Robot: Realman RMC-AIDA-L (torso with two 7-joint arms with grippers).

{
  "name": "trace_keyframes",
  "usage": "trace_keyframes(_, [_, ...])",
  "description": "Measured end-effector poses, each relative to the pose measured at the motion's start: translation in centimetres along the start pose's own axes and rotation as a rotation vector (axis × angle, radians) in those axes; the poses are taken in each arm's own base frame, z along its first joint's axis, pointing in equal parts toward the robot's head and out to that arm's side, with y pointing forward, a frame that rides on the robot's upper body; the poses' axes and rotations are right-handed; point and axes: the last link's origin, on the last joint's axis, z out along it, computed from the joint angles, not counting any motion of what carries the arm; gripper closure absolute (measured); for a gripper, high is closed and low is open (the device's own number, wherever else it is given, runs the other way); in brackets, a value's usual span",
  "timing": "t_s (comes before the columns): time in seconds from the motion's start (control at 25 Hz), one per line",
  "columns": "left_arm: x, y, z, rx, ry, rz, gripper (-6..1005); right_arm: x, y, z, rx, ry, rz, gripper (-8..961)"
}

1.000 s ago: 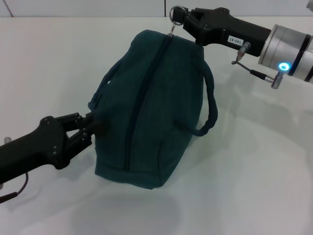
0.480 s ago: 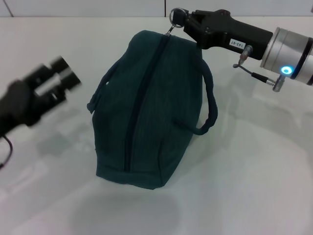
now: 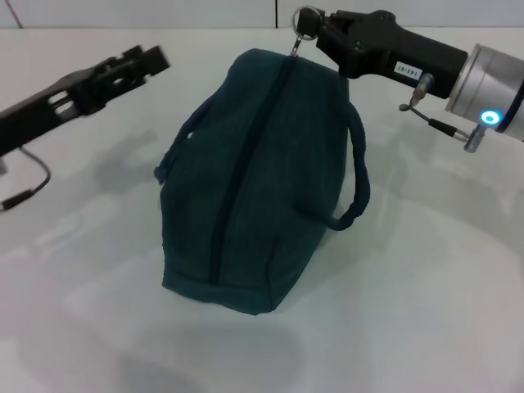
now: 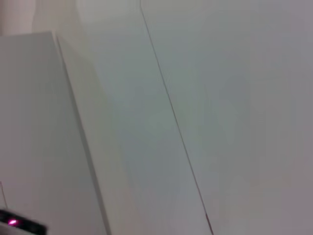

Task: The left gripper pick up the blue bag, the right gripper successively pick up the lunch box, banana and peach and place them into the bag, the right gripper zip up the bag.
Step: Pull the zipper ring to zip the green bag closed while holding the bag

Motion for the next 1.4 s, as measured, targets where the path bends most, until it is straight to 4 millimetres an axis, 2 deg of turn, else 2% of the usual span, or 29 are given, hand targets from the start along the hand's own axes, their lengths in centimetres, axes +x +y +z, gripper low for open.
trace_keyframes(0.24, [0.9, 0.0, 3.5, -0.028, -0.122, -0.066, 105, -0.1, 0.1, 0.0, -0.004, -0.008, -0.007, 853])
trace_keyframes(0.44, [0.8, -0.5, 5.4, 0.014, -0.181, -0.101, 104, 0.0, 0.3, -0.5, -0.014, -0.03, 0.008, 851])
trace_keyframes(0.88, [0.1, -0.2, 6.7, 0.008, -0.228, -0.113, 104, 0.4, 0.3, -1.8, 0.004, -0.05, 0.027, 848])
trace_keyframes(1.4, [-0.7, 0.3, 7.8, -0.016, -0.276, -0.112, 121, 0.4, 0.4, -2.1, -0.002, -0.06, 0.03, 843])
